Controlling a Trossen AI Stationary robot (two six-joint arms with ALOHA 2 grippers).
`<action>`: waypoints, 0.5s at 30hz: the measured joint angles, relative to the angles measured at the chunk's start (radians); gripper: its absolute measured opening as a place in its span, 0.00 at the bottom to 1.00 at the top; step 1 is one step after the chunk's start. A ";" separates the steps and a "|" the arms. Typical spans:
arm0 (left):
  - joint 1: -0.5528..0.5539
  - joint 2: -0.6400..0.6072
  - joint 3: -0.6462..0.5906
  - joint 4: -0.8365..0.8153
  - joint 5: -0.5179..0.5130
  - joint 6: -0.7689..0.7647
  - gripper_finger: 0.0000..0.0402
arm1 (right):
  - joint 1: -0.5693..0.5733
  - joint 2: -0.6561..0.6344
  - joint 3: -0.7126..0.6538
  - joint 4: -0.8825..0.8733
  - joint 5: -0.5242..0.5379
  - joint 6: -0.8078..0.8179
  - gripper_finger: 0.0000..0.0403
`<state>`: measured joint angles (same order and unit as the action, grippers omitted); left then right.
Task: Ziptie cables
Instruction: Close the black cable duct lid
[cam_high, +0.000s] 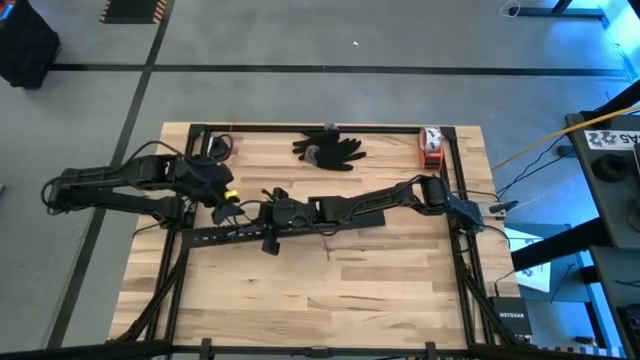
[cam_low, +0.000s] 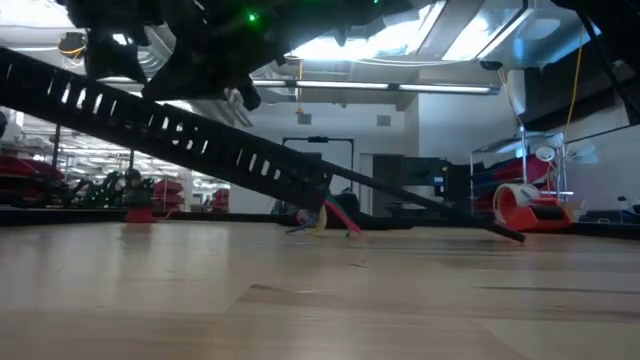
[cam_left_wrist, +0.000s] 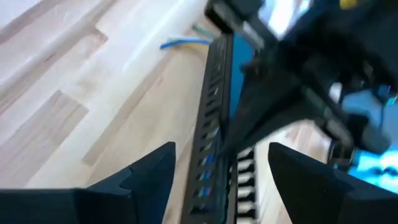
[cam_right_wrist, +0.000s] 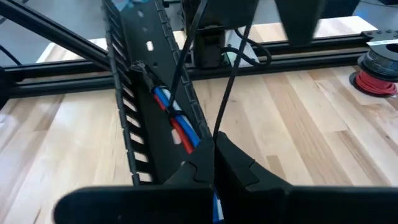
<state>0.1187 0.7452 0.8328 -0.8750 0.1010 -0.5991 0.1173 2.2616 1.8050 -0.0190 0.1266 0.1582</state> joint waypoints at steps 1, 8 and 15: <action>-0.001 0.000 0.005 -0.023 0.000 0.015 0.62 | 0.000 0.000 0.000 0.001 0.000 -0.002 0.02; -0.047 0.000 0.056 -0.130 -0.002 0.243 0.62 | -0.005 0.000 0.000 -0.009 0.005 -0.005 0.16; -0.065 0.005 0.066 -0.103 -0.033 0.533 0.62 | -0.008 0.000 0.000 -0.008 0.037 -0.098 0.26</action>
<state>0.0532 0.7501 0.8986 -0.9785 0.0678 -0.0659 0.1089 2.2616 1.8050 -0.0269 0.1638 0.0598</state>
